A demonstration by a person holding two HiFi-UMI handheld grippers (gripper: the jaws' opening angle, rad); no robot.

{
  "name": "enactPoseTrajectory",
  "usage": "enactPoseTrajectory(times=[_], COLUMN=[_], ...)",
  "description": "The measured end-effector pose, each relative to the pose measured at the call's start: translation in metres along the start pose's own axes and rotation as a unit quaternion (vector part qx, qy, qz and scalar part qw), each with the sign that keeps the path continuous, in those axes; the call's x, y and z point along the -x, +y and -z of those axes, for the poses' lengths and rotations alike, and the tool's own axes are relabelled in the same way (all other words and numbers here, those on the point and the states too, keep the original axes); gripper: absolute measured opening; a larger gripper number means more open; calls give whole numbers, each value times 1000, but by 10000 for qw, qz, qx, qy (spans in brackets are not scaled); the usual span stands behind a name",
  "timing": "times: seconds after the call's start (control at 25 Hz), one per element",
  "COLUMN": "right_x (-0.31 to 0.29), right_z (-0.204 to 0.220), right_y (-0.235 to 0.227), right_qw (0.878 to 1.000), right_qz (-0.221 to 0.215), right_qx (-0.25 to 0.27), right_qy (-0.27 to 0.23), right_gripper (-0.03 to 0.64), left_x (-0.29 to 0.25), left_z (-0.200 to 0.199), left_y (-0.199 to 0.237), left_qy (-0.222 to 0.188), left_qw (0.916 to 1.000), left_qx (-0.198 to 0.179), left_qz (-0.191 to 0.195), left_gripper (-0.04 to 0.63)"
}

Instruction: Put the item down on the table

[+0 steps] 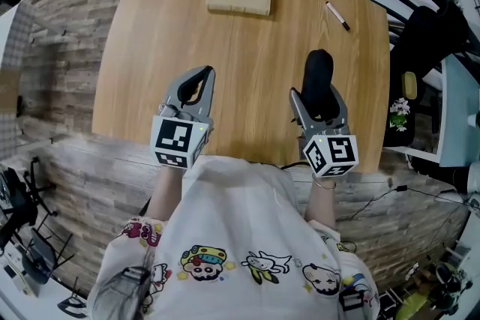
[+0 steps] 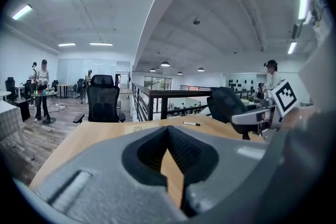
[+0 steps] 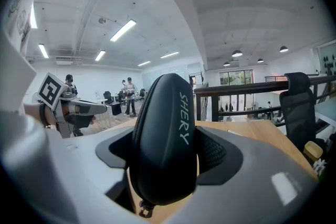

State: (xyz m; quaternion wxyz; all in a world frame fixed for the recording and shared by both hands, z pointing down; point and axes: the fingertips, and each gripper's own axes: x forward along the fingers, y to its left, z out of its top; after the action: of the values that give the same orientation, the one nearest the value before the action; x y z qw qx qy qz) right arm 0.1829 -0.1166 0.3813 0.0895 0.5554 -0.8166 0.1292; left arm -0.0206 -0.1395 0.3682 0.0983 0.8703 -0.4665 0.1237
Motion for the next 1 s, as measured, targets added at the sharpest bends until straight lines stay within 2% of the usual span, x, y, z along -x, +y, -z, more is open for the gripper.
enactPoseTrajectory(times=[0.4, 0.64, 1.0], right_x=[0, -4, -21], right_z=[5, 10, 22], right_y=[8, 10, 18], right_qw=[9999, 9997, 9979], right_qz=[120, 160, -4], right_qx=[-39, 37, 417], right_qy=[51, 181, 487], right_gripper=[339, 341, 341], left_x=[2, -1, -5], left_z=[1, 5, 13], left_y=[3, 0, 6], left_qy=[5, 49, 89], left_qw=[9997, 9994, 9993], left_qx=[-139, -68, -64], left_qz=[204, 341, 354], left_gripper=[0, 0, 0])
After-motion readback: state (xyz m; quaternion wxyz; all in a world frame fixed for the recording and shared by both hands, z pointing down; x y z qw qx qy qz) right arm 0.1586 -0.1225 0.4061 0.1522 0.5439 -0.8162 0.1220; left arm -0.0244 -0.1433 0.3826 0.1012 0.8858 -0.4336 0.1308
